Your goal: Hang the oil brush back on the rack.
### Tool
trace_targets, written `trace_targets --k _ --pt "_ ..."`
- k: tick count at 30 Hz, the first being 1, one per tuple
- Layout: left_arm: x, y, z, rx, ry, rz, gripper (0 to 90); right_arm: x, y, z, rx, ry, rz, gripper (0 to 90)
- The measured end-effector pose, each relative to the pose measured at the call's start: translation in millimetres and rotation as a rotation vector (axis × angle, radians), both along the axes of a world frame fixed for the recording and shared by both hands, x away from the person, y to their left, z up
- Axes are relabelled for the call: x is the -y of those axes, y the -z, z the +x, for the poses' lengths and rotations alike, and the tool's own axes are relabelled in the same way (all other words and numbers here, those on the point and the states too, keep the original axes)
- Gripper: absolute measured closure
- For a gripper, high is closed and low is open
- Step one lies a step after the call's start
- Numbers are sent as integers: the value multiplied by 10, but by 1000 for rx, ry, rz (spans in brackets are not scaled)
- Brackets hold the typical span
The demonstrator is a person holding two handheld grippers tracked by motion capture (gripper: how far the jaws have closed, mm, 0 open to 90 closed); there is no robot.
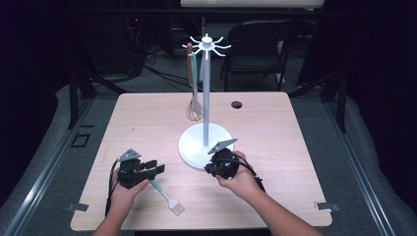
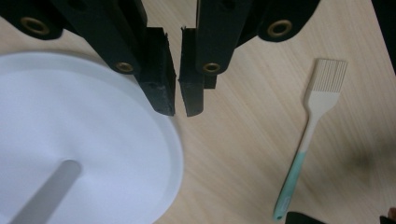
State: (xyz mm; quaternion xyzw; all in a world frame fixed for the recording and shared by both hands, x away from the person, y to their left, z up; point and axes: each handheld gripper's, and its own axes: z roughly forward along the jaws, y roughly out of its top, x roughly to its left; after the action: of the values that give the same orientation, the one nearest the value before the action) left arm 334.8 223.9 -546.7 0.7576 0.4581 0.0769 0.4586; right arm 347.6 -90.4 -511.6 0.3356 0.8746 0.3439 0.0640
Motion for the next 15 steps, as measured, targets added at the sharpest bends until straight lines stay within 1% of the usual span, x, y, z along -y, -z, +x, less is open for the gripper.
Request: trace_targets --k 2,4,7,9,10,11,13,15 --pt "1 4 -1 0 -2 0 529 -88 53 -28 -14 -17 -18 830" --pt "1 6 0 0 -3 0 529 -189 116 -66 -21 -37 -19 823" --pt "-1 8 1 -1 -5 2 529 -358 208 -135 -25 -84 -40 810" --pt "-2 10 1 0 -6 3 529 -460 262 -176 -23 -105 -47 803" --pt "-2 10 1 0 -5 4 529 -505 284 -192 -30 -115 -51 797" --pt "-1 12 0 -1 -5 7 529 -542 302 -207 -31 -116 -50 797" --pt "3 16 2 0 -5 9 529 -635 343 -233 -42 -144 -55 794" --pt "7 19 2 -2 -6 8 529 -717 378 -261 -45 -154 -52 789"
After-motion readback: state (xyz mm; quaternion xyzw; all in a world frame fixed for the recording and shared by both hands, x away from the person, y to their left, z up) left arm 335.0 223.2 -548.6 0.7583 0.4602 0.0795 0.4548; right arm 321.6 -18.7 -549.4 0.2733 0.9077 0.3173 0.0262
